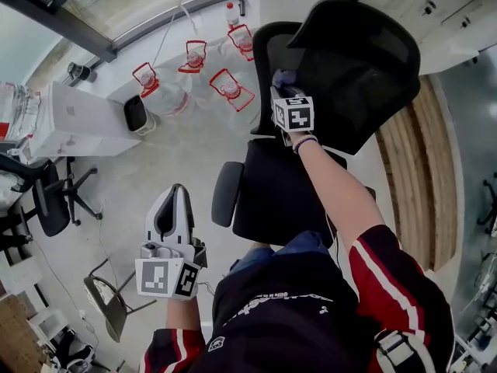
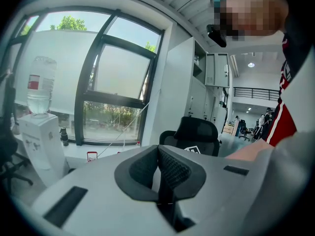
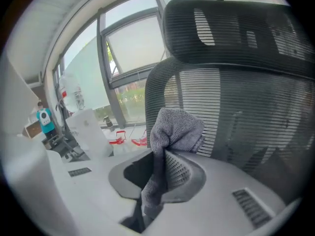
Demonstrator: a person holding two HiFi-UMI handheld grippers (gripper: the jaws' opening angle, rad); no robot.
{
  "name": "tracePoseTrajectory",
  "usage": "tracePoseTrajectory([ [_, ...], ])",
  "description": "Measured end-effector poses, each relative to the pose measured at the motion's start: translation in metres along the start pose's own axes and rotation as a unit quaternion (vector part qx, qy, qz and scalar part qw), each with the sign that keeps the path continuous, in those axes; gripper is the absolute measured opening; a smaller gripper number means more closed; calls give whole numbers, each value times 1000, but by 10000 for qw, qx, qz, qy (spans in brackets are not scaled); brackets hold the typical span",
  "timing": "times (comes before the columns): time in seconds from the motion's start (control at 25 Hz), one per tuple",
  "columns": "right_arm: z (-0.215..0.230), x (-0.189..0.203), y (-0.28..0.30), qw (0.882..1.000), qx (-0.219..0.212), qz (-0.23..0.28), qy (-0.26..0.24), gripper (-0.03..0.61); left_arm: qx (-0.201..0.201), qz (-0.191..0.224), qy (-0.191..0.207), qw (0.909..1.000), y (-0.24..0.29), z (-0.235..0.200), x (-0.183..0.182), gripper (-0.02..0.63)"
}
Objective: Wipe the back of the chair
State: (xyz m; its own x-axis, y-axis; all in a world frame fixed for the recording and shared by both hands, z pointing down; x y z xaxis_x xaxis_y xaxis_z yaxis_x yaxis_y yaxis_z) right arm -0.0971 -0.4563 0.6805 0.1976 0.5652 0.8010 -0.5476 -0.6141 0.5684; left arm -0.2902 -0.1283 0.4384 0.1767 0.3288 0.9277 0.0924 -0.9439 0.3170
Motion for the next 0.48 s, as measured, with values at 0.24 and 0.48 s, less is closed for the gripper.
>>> tracePoseTrajectory([
  [0.24,-33,-8,13,9995,-302,2,-106,63,-244,33,-25,9997,-22,-9,-2,25],
  [0.48,-63,-14,10,9983,-545,82,-192,61,-339,71,-75,9994,-39,-18,2,25],
])
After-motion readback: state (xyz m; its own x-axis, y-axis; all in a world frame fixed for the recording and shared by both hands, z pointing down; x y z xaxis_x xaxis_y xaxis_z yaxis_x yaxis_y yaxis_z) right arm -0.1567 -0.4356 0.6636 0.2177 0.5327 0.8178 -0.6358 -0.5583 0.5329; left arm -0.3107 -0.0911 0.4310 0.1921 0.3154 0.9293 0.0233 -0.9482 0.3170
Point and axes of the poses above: the fingertips, and each gripper's own axes: y forward along the fingers, z to its right, x out of its underside, the point moved 8 cm from there along -y, backward along the fingers
